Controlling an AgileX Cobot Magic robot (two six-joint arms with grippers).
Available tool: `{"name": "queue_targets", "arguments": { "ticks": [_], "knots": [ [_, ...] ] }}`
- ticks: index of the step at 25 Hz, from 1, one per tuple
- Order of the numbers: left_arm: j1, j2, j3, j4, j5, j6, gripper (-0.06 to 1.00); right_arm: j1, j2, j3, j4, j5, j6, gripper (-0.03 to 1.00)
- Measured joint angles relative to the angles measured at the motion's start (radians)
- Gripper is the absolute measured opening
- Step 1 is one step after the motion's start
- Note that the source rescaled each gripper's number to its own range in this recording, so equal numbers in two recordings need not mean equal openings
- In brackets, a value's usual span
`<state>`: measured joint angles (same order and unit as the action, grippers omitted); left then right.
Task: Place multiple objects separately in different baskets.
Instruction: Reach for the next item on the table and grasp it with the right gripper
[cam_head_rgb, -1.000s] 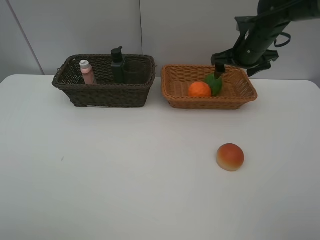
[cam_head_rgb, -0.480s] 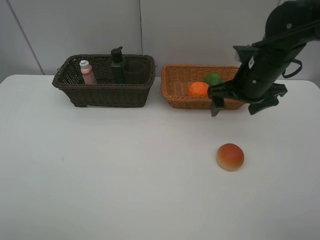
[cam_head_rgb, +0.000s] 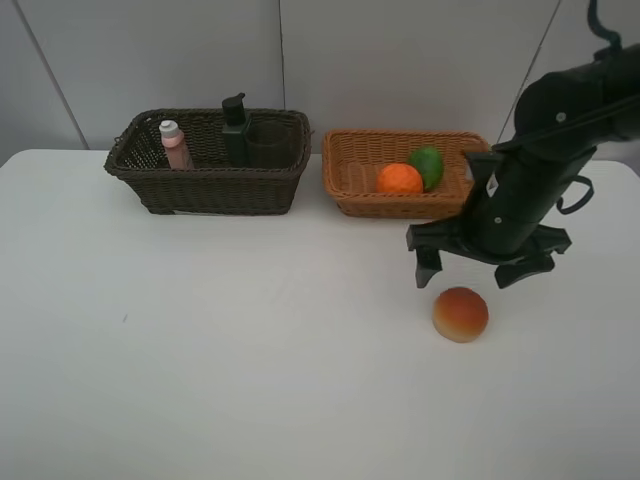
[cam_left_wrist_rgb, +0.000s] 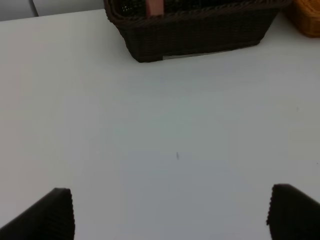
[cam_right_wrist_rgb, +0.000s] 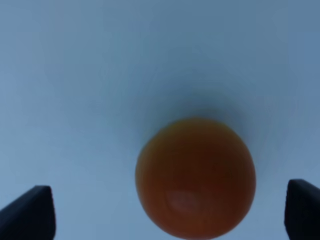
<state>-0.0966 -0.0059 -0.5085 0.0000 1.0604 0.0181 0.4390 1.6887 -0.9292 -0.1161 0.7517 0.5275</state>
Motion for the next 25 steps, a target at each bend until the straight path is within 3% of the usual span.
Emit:
{"name": "queue_targets", "arguments": {
  "ticks": [25],
  "knots": [
    [0.000,0.000,0.000,0.000,0.000,0.000,1.00,-0.033,0.201,0.019,0.008,-0.082,0.030,0.99]
  ]
}}
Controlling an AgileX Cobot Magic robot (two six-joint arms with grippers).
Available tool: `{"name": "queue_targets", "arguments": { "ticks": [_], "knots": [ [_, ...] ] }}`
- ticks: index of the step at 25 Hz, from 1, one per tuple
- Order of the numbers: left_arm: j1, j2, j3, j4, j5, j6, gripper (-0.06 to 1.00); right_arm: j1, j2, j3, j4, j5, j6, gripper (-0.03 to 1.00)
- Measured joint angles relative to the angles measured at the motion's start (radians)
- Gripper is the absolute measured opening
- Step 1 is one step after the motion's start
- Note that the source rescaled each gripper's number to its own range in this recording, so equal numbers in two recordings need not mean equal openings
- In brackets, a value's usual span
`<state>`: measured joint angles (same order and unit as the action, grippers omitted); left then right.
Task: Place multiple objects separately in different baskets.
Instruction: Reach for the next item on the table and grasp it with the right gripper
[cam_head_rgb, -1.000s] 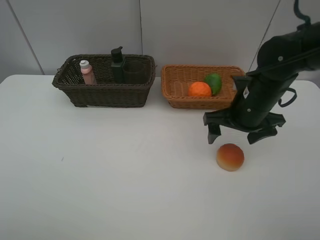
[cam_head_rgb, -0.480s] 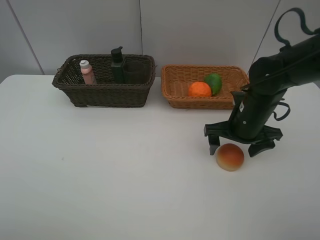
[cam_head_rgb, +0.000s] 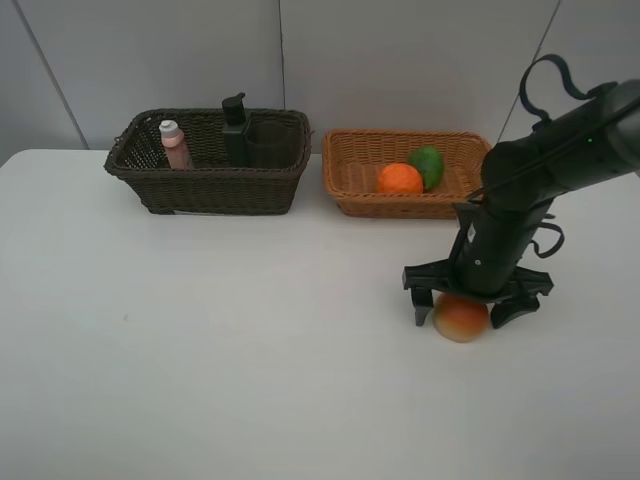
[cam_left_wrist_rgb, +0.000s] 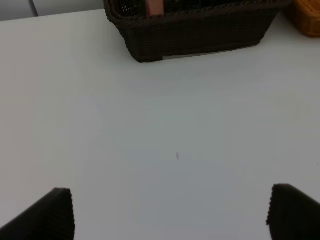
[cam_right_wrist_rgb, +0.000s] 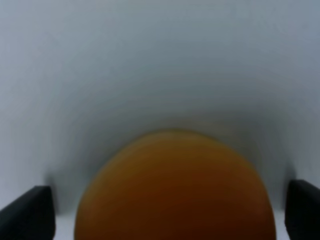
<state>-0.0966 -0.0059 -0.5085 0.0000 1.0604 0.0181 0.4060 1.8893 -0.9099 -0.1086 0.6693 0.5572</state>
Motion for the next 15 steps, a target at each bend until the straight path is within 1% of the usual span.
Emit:
{"name": "queue_targets", "arguments": {
  "ticks": [1,2,3,4,6,7,8,15],
  "knots": [
    [0.000,0.000,0.000,0.000,0.000,0.000,1.00,0.000,0.000,0.000,0.000,-0.002,0.000,0.97],
    [0.000,0.000,0.000,0.000,0.000,0.000,1.00,0.000,0.000,0.000,0.000,-0.002,0.000,0.91],
    [0.000,0.000,0.000,0.000,0.000,0.000,1.00,0.000,0.000,0.000,0.000,-0.002,0.000,0.81],
    [0.000,0.000,0.000,0.000,0.000,0.000,1.00,0.000,0.000,0.000,0.000,-0.002,0.000,0.66],
    [0.000,0.000,0.000,0.000,0.000,0.000,1.00,0.000,0.000,0.000,0.000,-0.002,0.000,0.21],
    [0.000,0.000,0.000,0.000,0.000,0.000,1.00,0.000,0.000,0.000,0.000,-0.002,0.000,0.02],
    [0.000,0.000,0.000,0.000,0.000,0.000,1.00,0.000,0.000,0.000,0.000,-0.002,0.000,0.00],
    [0.000,0.000,0.000,0.000,0.000,0.000,1.00,0.000,0.000,0.000,0.000,0.000,0.000,0.00]
  ]
}}
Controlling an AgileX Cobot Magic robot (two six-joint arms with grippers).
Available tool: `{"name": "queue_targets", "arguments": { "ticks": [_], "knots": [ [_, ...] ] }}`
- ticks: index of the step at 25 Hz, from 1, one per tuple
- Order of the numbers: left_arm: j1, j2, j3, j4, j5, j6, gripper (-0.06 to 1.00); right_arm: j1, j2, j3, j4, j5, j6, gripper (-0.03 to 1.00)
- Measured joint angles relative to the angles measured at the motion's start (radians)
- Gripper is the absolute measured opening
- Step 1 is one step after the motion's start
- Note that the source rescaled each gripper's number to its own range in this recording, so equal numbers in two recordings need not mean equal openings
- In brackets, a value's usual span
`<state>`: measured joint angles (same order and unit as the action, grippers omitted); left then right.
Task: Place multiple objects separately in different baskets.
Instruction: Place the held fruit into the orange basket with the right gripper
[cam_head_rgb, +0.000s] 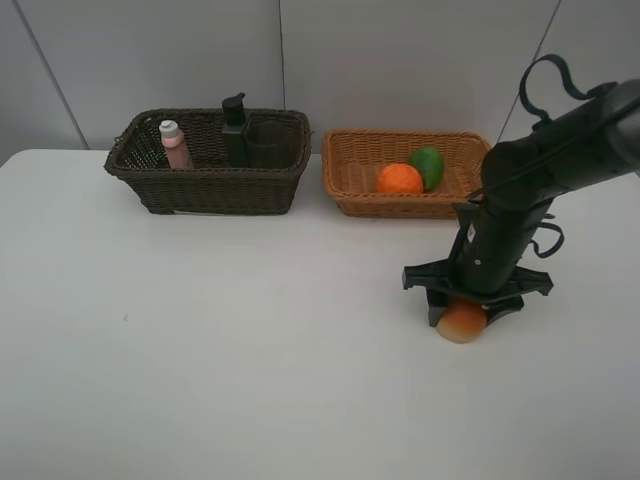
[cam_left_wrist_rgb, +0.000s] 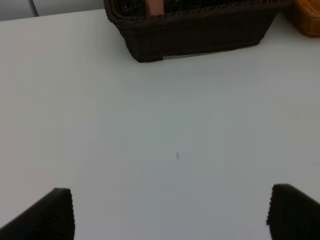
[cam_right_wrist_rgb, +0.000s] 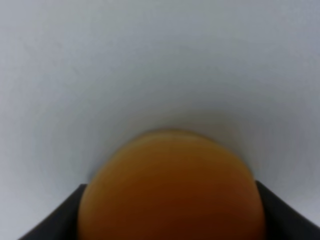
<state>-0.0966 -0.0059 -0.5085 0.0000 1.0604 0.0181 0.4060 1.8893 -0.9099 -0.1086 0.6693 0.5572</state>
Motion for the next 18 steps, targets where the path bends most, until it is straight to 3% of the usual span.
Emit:
{"name": "queue_targets", "arguments": {
  "ticks": [18],
  "knots": [
    [0.000,0.000,0.000,0.000,0.000,0.000,1.00,0.000,0.000,0.000,0.000,0.005,0.000,0.00]
  ]
}}
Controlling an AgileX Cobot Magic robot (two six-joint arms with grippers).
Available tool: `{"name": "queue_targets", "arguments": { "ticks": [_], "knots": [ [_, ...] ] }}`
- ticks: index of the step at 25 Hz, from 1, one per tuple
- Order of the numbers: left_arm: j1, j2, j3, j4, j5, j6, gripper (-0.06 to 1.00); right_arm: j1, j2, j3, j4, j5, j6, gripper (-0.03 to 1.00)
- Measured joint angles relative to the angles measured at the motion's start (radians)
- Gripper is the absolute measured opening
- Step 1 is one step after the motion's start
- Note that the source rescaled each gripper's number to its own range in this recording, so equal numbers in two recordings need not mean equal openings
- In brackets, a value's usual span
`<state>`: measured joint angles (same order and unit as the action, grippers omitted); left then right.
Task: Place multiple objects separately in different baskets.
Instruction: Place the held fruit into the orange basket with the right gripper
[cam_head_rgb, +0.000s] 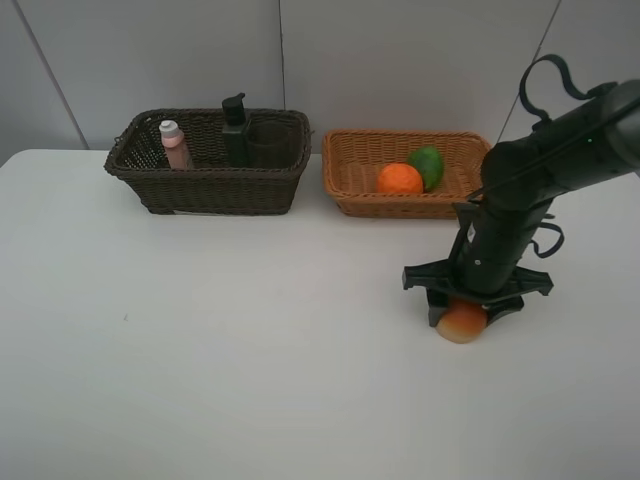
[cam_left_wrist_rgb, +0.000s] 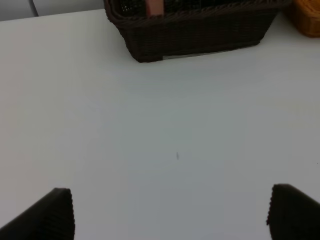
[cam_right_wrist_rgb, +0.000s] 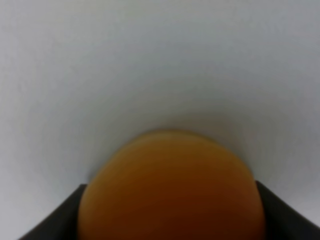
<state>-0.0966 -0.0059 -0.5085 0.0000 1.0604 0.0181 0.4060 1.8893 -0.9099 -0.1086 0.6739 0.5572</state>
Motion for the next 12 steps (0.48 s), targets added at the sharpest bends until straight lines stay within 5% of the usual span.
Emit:
{"name": "queue_targets", "arguments": {
  "ticks": [12],
  "knots": [
    [0.000,0.000,0.000,0.000,0.000,0.000,1.00,0.000,-0.041,-0.247,-0.047,0.293,-0.069,0.00]
  ]
}}
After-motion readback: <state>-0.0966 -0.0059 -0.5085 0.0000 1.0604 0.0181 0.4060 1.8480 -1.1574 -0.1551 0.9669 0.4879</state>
